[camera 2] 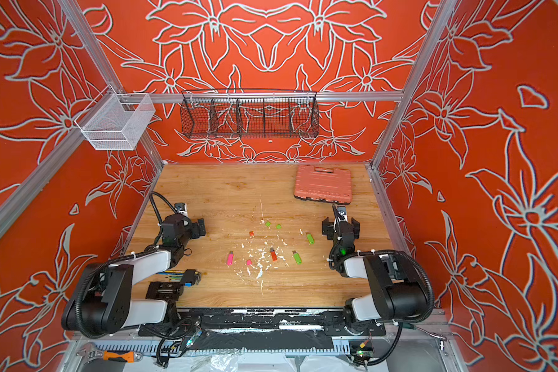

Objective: Close the usb drive cover
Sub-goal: Pick up the USB drive from the center of the board.

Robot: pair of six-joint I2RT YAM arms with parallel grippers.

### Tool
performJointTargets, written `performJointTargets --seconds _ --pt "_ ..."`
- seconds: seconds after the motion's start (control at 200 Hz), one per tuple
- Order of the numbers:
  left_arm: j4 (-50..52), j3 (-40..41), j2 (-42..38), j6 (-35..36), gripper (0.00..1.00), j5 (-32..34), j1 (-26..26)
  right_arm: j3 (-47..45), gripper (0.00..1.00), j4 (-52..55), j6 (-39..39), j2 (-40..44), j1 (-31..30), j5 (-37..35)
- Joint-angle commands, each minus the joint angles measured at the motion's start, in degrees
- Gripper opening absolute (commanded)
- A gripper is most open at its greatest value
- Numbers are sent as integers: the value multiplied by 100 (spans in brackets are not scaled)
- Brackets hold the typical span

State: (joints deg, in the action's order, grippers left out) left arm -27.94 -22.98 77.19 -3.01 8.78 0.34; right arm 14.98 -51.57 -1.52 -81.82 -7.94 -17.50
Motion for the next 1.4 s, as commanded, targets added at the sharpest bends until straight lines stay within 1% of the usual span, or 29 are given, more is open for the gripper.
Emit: performJointTargets --seconds 0.0,0.4,0.505,1.031,1.051,1.096,1.136,1.171,1.201,1.231,1.261,1.301,1.341,1.391 --pt "14 -31 -37 -33 97 -43 23 110 97 54 -30 52 49 45" --pt "8 -31 -36 -33 97 -43 23 133 97 98 -10 48 48 52" --pt "12 -31 -32 -33 97 -43 23 277 97 415 92 69 227 316" --pt "-9 -33 -65 -7 98 -86 20 260 97 327 93 91 258 305" --pt "131 -110 -118 26 98 -117 0 277 97 345 104 129 256 230" --pt "917 -476 -295 36 98 15 -61 382 97 683 126 338 247 182" --pt "1653 -863 -422 -86 97 209 -93 602 97 1343 70 645 236 278" --pt "2356 -1245 -501 -278 97 174 -89 881 97 2039 49 872 203 276" --pt "2977 -1583 -544 -488 97 -39 -95 1168 96 2648 127 1034 162 171" --pt "3544 -1906 -547 -730 98 -390 -100 1449 96 3297 393 1182 144 108" --pt "4082 -2202 -531 -975 98 -781 -124 1719 96 3887 687 1328 144 253" --pt "4649 -2491 -501 -1256 100 -1261 -251 1958 94 4599 972 1480 135 642" --pt "5022 -2604 -523 -1434 96 -1550 -543 2164 92 5173 1282 1568 77 1039" --pt "5424 -2641 -624 -1614 94 -1399 -1111 2407 90 5859 1639 1625 -24 1409"
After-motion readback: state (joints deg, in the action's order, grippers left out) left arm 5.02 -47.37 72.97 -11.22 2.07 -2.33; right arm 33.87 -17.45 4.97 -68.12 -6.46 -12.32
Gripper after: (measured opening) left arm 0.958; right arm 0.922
